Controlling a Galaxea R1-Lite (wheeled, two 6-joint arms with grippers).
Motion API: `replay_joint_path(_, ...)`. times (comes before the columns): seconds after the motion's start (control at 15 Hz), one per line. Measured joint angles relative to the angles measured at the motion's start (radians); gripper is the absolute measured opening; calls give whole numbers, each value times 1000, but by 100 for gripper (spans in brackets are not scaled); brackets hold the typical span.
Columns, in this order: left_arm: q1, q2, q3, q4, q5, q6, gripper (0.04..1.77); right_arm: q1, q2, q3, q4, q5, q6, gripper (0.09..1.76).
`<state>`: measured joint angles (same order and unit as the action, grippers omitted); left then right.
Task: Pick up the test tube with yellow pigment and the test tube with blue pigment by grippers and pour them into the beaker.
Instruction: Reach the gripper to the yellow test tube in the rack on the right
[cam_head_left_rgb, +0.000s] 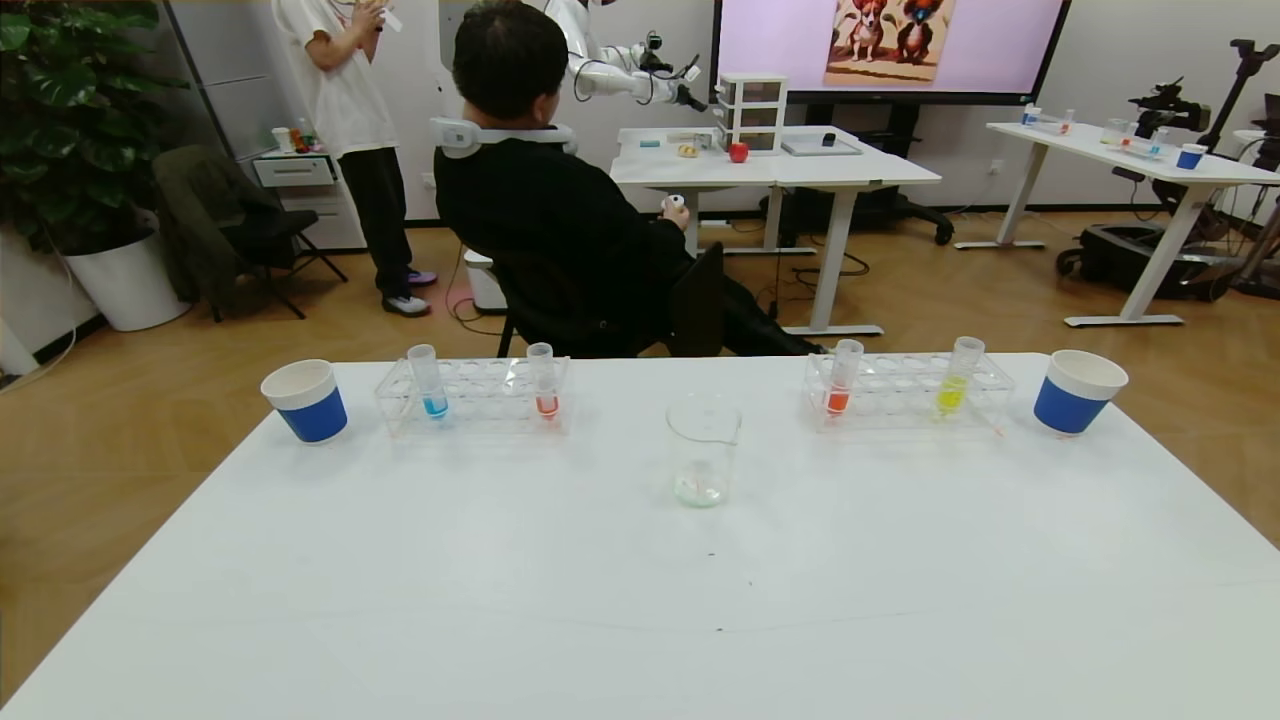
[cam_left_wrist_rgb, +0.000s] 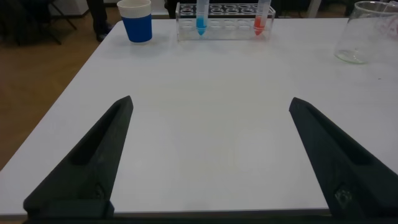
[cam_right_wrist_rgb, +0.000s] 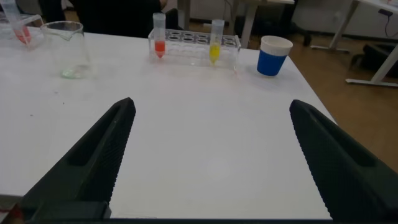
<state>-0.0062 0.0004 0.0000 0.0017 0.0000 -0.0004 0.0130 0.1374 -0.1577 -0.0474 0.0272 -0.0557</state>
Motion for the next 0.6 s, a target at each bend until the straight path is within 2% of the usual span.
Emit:
replay_joint_path(0.27, 0, 0, 0, 0, 0, 0, 175, 3, 320, -96, -303, 3, 1, 173)
replay_joint_path(0.6, 0, 0, 0, 0, 0, 0, 175, 2, 801, -169, -700, 6, 5, 173)
